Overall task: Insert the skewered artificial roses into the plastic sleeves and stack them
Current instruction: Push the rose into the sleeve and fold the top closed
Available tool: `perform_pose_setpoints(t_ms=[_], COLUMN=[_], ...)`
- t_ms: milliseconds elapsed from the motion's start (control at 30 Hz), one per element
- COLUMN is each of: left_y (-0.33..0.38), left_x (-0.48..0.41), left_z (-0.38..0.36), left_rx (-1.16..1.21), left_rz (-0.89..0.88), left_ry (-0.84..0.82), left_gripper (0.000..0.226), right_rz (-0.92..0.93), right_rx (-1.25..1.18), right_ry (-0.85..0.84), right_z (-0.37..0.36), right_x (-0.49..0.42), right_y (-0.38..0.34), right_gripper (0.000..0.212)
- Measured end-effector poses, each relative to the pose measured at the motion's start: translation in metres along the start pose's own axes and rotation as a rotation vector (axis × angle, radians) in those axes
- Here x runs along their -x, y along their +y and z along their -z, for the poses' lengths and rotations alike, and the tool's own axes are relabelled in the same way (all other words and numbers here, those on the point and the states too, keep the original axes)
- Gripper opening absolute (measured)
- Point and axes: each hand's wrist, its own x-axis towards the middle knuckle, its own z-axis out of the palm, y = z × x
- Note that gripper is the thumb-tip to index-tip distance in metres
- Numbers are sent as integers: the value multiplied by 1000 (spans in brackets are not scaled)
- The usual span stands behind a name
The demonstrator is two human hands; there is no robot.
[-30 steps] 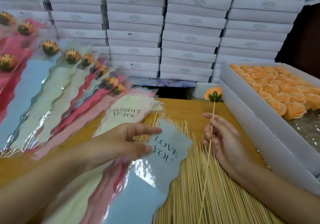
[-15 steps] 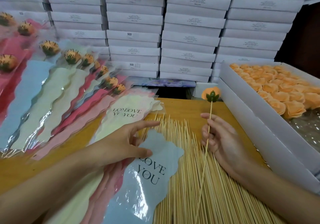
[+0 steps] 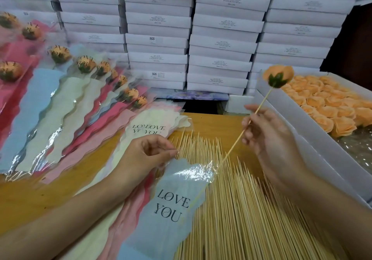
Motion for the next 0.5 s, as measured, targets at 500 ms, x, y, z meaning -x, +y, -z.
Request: perform_pose_setpoints(t_ms=[500], left_y=[-2], left_x=[-1], left_z=[-1], left_rx=[-33], left_rz=[-26], left_ry=[-37], left_gripper=[16], right_rz=[344], right_rx=[252], right_ry=[149], right_z=[-17], right_x=[-37], right_y=[-45], right_gripper=[22])
